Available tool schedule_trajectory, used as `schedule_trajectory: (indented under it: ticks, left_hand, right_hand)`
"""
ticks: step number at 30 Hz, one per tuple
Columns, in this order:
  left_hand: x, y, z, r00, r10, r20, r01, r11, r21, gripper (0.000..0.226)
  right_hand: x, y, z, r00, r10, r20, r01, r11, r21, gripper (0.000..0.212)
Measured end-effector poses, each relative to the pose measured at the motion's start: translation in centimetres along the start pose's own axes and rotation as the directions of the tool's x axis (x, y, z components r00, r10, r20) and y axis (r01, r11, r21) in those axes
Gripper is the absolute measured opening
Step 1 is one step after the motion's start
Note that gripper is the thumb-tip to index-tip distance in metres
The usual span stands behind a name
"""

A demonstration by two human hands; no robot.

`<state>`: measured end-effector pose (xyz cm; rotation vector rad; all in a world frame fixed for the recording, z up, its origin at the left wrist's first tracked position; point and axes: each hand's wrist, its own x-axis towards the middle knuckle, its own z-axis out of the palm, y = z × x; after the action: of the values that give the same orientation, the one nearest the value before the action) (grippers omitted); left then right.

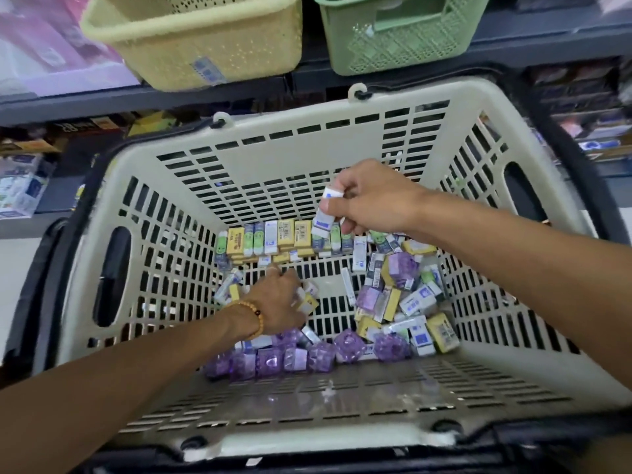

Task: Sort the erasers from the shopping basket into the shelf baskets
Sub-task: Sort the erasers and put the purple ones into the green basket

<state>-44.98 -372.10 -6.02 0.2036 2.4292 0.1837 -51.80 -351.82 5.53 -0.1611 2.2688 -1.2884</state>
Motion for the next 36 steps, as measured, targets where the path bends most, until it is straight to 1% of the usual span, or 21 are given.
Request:
schedule_trajectory:
  ticks: [4,6,8,9,11,12,13,14,16,17,18,20,22,24,27,29,30,31,33,34,36]
  left_hand:
    - [0.2,0.1,-0.6,1.0,0.029,0.009,-0.029,1.0,0.01,0.06]
    - [0.2,0.1,-0.8,0.996,0.083,0.026,-0.082,0.996,-0.027,0.065]
    - [0.2,0.4,-1.0,0.986,0.161,0.045,-0.157,0.984,-0.081,0.063]
    - [0.2,0.8,-1.2,0.978,0.199,0.054,-0.192,0.975,-0.115,0.057]
    - [0.4,1.7,-1.4,0.966,0.258,0.028,-0.247,0.949,-0.197,0.033]
    - [0.5,2.2,-1.5,0.965,0.264,0.005,-0.254,0.934,-0.253,0.025]
    - [0.6,2.9,-1.6,0.965,0.261,-0.015,-0.251,0.913,-0.322,0.022]
    - [0.9,3.6,-1.7,0.966,0.259,-0.022,-0.246,0.885,-0.396,0.026]
    - [1.4,5.1,-1.9,0.953,0.303,-0.022,-0.279,0.846,-0.455,0.051]
    - [1.7,5.7,-1.9,0.936,0.35,-0.022,-0.328,0.851,-0.41,0.058]
    - [1.9,6.2,-1.8,0.917,0.399,-0.019,-0.38,0.859,-0.343,0.058]
    - [2.2,6.4,-1.6,0.883,0.47,-0.017,-0.462,0.86,-0.217,0.049]
    - [2.3,5.5,-1.3,0.872,0.49,-0.009,-0.488,0.866,-0.108,0.047]
    - [2.2,4.6,-0.9,0.881,0.474,-0.001,-0.473,0.88,-0.039,0.051]
    - [2.1,4.5,-0.8,0.899,0.437,-0.021,-0.438,0.898,-0.034,0.049]
    - [1.7,4.7,-1.1,0.917,0.395,-0.061,-0.4,0.908,-0.122,0.042]
    - [1.3,4.8,-1.6,0.931,0.355,-0.088,-0.365,0.9,-0.238,0.034]
    - [0.8,4.7,-2.1,0.948,0.299,-0.104,-0.316,0.868,-0.384,0.025]
    - [-0.4,4.1,-3.2,0.984,0.162,-0.075,-0.17,0.732,-0.659,0.018]
    - [-1.1,3.5,-3.7,0.996,0.086,-0.03,-0.079,0.651,-0.755,0.018]
    - [-2.4,2.5,-4.9,0.997,-0.036,0.075,0.083,0.484,-0.871,0.024]
  right_hand:
    - [0.0,0.1,-0.1,1.0,0.008,-0.004,-0.008,1.0,-0.007,0.017]
    - [0.1,0.1,-0.3,1.0,0.006,-0.015,-0.006,1.0,0.001,0.016]
    - [0.3,0.1,-0.6,0.999,0.004,-0.033,-0.004,1.0,0.008,0.016]
    - [0.4,0.2,-0.8,0.999,0.008,-0.042,-0.007,1.0,0.013,0.016]
    - [0.6,0.2,-1.2,0.998,0.019,-0.061,-0.018,1.0,0.016,0.018]
    - [0.7,0.2,-1.4,0.997,0.022,-0.073,-0.021,1.0,0.018,0.018]
    - [0.8,0.3,-1.6,0.996,0.021,-0.087,-0.019,1.0,0.023,0.018]
    - [0.9,0.3,-1.8,0.995,0.015,-0.1,-0.012,0.999,0.029,0.017]
    - [1.0,0.4,-1.9,0.993,0.006,-0.12,-0.002,0.999,0.034,0.015]
    - [1.1,0.4,-1.9,0.992,0.005,-0.126,0.0,0.999,0.035,0.015]
    - [1.1,0.5,-2.0,0.992,0.006,-0.13,-0.001,0.999,0.037,0.015]
    - [1.1,0.5,-2.0,0.991,0.01,-0.132,-0.005,0.999,0.04,0.016]
    - [1.1,0.6,-2.1,0.991,0.008,-0.131,-0.003,0.999,0.04,0.015]
    - [1.1,0.7,-2.1,0.992,0.008,-0.127,-0.002,0.999,0.041,0.013]
    - [1.2,0.7,-2.0,0.992,0.02,-0.123,-0.014,0.999,0.05,0.012]
    - [1.3,0.7,-2.0,0.991,0.044,-0.127,-0.035,0.997,0.074,0.009]
    - [1.4,0.7,-1.9,0.989,0.062,-0.136,-0.05,0.995,0.091,0.01]
    - [1.4,0.8,-1.8,0.986,0.083,-0.146,-0.068,0.992,0.107,0.012]
    - [1.5,1.2,-1.5,0.979,0.132,-0.157,-0.113,0.985,0.128,0.016]
    - [1.5,1.5,-1.3,0.976,0.156,-0.153,-0.138,0.982,0.126,0.016]
    - [1.7,2.2,-0.5,0.972,0.191,-0.137,-0.182,0.98,0.079,0.013]
